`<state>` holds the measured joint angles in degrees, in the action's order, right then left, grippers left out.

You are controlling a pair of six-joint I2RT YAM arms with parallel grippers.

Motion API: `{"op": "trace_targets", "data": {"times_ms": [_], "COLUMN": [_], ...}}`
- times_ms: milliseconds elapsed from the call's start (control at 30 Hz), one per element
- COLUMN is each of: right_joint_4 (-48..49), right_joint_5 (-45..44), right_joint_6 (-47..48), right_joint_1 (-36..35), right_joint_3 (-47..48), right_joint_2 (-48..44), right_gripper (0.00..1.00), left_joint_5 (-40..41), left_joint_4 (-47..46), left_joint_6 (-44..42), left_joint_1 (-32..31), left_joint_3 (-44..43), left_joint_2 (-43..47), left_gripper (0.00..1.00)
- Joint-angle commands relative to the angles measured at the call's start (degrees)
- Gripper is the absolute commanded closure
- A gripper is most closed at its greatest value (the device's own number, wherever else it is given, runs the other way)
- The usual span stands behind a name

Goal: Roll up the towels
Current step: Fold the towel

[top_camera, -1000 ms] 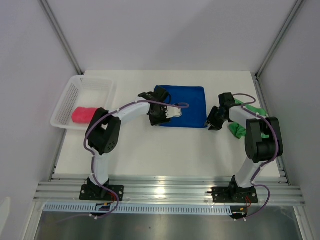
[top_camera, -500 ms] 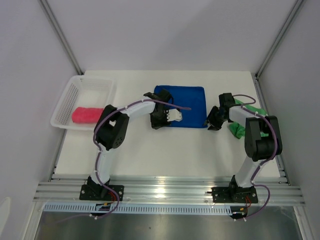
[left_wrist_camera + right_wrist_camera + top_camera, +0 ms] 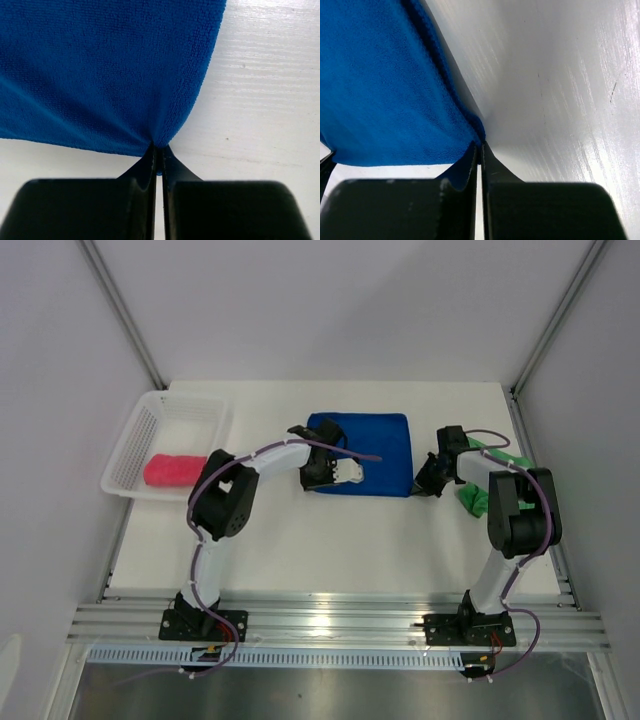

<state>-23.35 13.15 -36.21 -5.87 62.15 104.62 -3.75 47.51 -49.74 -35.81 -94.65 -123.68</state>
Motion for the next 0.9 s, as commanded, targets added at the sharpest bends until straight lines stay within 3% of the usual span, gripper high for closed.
{"op": "trace_targets", "data": {"times_ms": [0,533,633,733,767,867], "right_joint_4": [-0.9,-7.32,-8.28,-9.43,-9.34,-8.29], "right_joint_5": [-1.28,-6.2,-7.08,-7.87,-7.79,-7.52], "right_joint_6": [1.31,2.02,1.14,0.35,-0.18,-0.01], "right_joint_1": [0.07,-6.34,-7.84,-9.51,-9.69,-9.78], "right_joint_3": [0.25,-16.17,-19.08,-20.84,-21.28,-22.42], "right_joint_2": [-0.11,-19.44,-22.96,-25.07,-25.34,-25.52], "right_gripper": [1.0,1.0,1.0,1.0,1.0,1.0], "left_joint_5": [-1.7,-9.78,-11.37,-12.33,-12.51,-12.51], "left_joint_4": [1.79,6.72,6.63,5.85,5.5,5.05], "left_joint_6": [1.48,7.72,9.3,11.32,11.94,13.34], "left_joint_1": [-0.22,-4.7,-6.63,-7.96,-8.04,-7.96], "left_joint_3": [2.8,20.99,25.21,27.41,27.68,27.5], "left_joint_2": [3.26,16.53,19.08,20.66,20.93,22.77], "left_gripper": [0.99,0.98,0.92,0.71,0.6,0.5]}}
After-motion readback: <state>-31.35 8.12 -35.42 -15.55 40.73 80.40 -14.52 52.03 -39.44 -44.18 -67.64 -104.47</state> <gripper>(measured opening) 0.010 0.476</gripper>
